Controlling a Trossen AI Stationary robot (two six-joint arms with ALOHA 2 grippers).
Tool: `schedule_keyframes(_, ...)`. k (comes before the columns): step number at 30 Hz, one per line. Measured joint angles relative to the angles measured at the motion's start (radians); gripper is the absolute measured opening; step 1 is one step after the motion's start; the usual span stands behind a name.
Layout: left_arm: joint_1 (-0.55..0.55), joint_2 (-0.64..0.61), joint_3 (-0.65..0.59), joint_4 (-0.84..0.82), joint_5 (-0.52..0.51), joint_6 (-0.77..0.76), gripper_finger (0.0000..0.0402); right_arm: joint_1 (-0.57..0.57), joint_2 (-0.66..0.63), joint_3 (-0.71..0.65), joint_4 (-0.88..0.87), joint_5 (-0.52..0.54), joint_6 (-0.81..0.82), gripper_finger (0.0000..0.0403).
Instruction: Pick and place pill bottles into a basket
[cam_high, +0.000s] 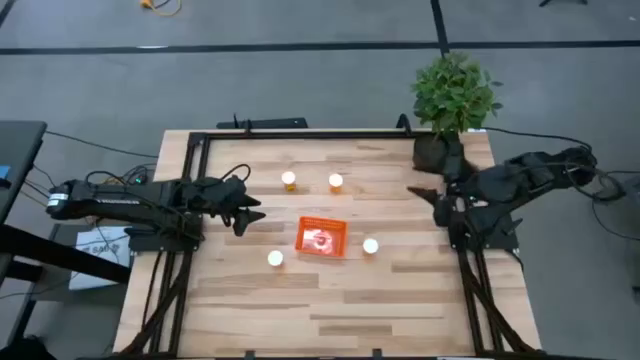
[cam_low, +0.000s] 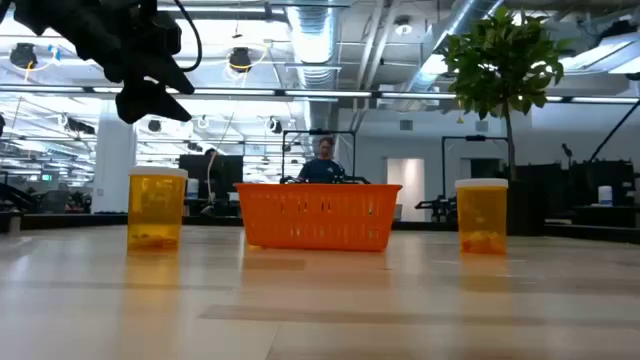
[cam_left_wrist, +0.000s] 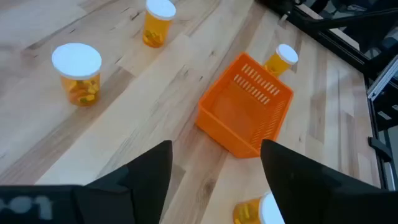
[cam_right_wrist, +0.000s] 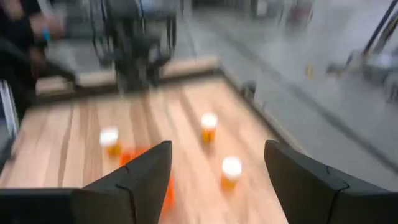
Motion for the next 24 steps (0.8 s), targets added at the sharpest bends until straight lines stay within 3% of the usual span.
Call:
schedule_keyframes(8,0.000,0.000,0.000,0.000,0.000,0.003,0.0236,-0.065,0.184,0.107,-0.169,-0.191,0.021,0.0251)
schedule_keyframes(17,0.000,0.000,0.000,0.000,-0.001,0.012,0.0236,-0.117,0.326,0.125,-0.158,-0.195,0.019,0.0232)
schedule_keyframes(24,0.000,0.000,0.000,0.000,-0.001,0.015,0.0236,-0.119,0.394,0.125,-0.173,-0.338,0.021,0.0221)
